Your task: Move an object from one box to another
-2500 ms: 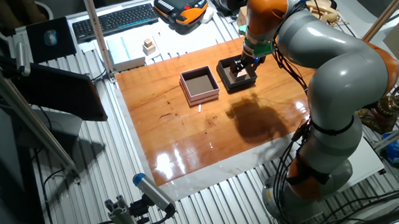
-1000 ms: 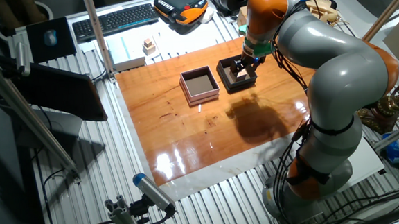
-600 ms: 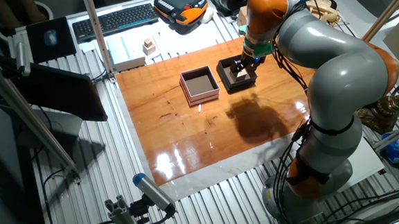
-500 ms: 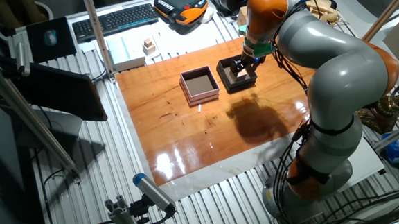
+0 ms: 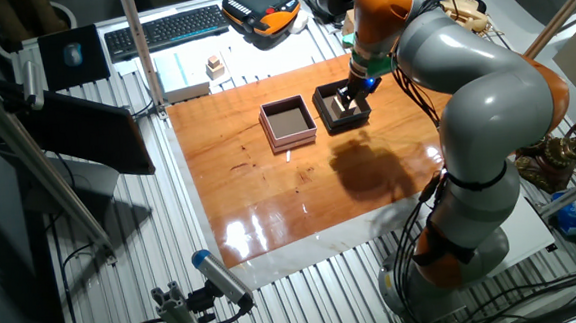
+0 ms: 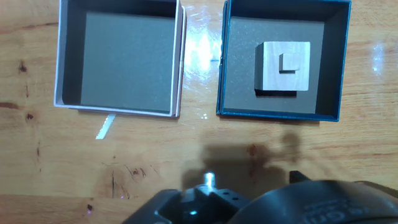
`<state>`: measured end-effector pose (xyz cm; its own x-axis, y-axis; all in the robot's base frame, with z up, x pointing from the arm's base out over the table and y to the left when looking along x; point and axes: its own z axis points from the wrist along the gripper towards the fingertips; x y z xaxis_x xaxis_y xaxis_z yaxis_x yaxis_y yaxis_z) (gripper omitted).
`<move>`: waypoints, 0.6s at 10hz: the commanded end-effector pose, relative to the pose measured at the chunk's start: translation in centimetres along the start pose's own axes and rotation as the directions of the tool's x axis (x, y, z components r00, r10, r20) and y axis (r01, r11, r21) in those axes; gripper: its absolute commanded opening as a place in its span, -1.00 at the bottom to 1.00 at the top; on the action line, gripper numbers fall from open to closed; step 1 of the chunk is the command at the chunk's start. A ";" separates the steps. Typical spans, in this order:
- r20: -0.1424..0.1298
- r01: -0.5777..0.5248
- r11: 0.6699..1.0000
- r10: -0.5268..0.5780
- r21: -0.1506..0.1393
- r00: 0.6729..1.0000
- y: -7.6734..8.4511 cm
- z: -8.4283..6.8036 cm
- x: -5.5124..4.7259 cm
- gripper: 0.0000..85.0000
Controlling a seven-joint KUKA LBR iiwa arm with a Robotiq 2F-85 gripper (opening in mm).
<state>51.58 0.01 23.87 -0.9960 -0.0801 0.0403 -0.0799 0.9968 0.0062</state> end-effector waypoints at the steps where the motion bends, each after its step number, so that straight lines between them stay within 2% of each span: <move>1: 0.004 0.003 1.000 -0.003 0.000 1.000 0.0 0.0 0.0 -1.00; 6: 0.023 0.008 1.000 -0.008 0.000 1.000 0.0 0.1 -0.1 -1.00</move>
<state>51.66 -0.04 23.76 -0.9960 -0.0877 0.0170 -0.0876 0.9961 0.0047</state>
